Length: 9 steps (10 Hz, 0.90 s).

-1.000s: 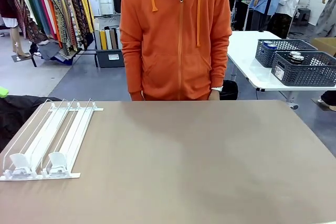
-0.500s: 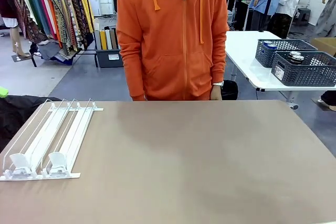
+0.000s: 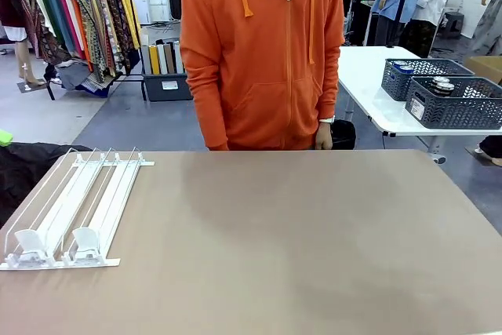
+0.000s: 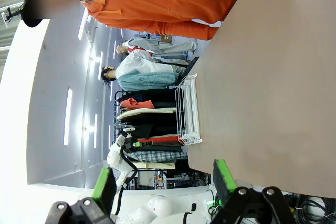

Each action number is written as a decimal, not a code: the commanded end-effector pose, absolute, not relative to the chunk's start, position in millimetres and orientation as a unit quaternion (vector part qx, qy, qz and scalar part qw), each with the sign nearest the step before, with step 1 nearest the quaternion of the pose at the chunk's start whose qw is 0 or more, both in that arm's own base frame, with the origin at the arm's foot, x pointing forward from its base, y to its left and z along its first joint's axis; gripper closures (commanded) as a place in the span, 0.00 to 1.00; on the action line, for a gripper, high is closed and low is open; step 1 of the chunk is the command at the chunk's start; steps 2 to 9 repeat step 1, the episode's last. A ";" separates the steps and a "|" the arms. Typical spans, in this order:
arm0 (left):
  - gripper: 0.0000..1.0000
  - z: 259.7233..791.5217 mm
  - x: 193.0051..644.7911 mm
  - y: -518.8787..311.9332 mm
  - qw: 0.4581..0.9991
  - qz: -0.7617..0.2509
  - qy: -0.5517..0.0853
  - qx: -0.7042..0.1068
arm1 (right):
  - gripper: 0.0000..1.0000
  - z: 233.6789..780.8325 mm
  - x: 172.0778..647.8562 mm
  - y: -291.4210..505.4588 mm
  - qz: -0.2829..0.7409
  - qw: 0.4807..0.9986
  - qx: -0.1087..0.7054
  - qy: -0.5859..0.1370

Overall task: Retrieve and store the cans from the dispenser.
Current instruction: Pick up one can from the Automatic Can Dispenser and place it in the middle of the table.

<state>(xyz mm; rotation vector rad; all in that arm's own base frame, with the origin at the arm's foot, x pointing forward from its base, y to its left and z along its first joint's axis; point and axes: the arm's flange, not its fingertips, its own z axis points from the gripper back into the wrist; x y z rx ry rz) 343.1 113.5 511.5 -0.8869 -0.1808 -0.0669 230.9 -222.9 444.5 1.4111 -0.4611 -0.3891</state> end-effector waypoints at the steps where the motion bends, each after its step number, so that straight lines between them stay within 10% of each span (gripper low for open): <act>1: 0.00 511.4 341.6 114.3 0.894 -0.041 -0.093 -0.436 | 0.00 450.5 232.8 -222.1 -0.180 0.712 0.645 -0.209; 9: 0.00 511.4 341.6 114.3 0.894 -0.041 -0.093 -0.436 | 0.00 450.5 232.8 -222.1 -0.180 0.712 0.645 -0.209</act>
